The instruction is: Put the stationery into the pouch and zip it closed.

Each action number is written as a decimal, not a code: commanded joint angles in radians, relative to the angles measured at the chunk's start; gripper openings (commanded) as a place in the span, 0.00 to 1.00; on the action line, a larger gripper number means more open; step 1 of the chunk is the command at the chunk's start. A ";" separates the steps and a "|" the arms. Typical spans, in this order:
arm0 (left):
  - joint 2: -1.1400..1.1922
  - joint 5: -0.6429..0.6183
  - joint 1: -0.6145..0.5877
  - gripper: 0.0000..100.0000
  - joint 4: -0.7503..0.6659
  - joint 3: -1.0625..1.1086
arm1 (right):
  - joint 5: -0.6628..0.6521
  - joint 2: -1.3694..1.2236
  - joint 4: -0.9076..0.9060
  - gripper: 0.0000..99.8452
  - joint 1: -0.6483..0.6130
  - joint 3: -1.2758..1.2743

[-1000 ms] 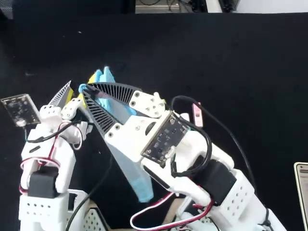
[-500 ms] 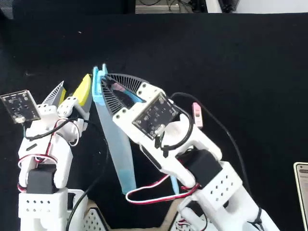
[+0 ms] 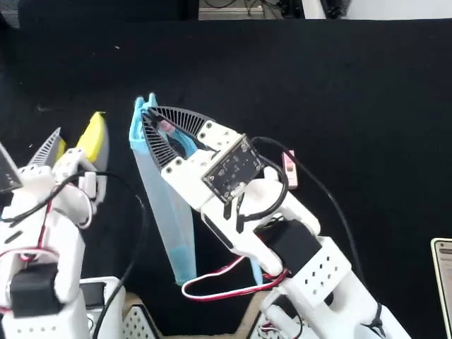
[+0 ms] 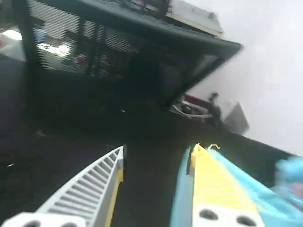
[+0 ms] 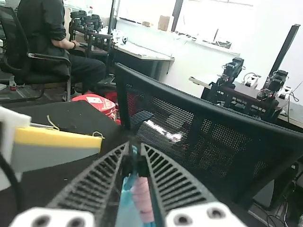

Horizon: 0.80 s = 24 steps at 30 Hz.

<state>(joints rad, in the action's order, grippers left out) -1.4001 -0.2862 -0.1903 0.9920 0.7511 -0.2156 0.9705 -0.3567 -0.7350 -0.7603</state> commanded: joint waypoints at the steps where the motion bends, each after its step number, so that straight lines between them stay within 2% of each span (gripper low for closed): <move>1: 0.017 0.003 0.081 0.23 0.080 -0.153 | 0.015 0.021 0.029 0.01 -0.006 0.004; 4: 0.017 -0.005 0.087 0.23 0.068 -0.171 | 0.064 0.024 0.029 0.01 -0.006 -0.008; 7: 0.017 -0.091 0.087 0.23 0.029 -0.191 | 0.132 0.025 0.029 0.01 -0.005 -0.030; 10: 0.014 -0.163 0.088 0.23 0.003 -0.211 | 0.137 0.027 0.029 0.01 -0.005 -0.035; 16: 0.018 -0.173 0.090 0.23 -0.002 -0.157 | 0.130 0.028 0.029 0.01 -0.003 -0.030; 18: 0.018 -0.173 0.096 0.23 0.000 -0.148 | 0.087 0.028 0.029 0.01 -0.003 -0.035; 24: 0.018 -0.176 0.211 0.23 0.000 -0.156 | -0.025 0.028 0.029 0.01 0.012 -0.035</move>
<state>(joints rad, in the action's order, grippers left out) -1.3909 -0.4503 -0.0384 1.0104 0.6084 -0.1956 0.9705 -0.3567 -0.7350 -0.8002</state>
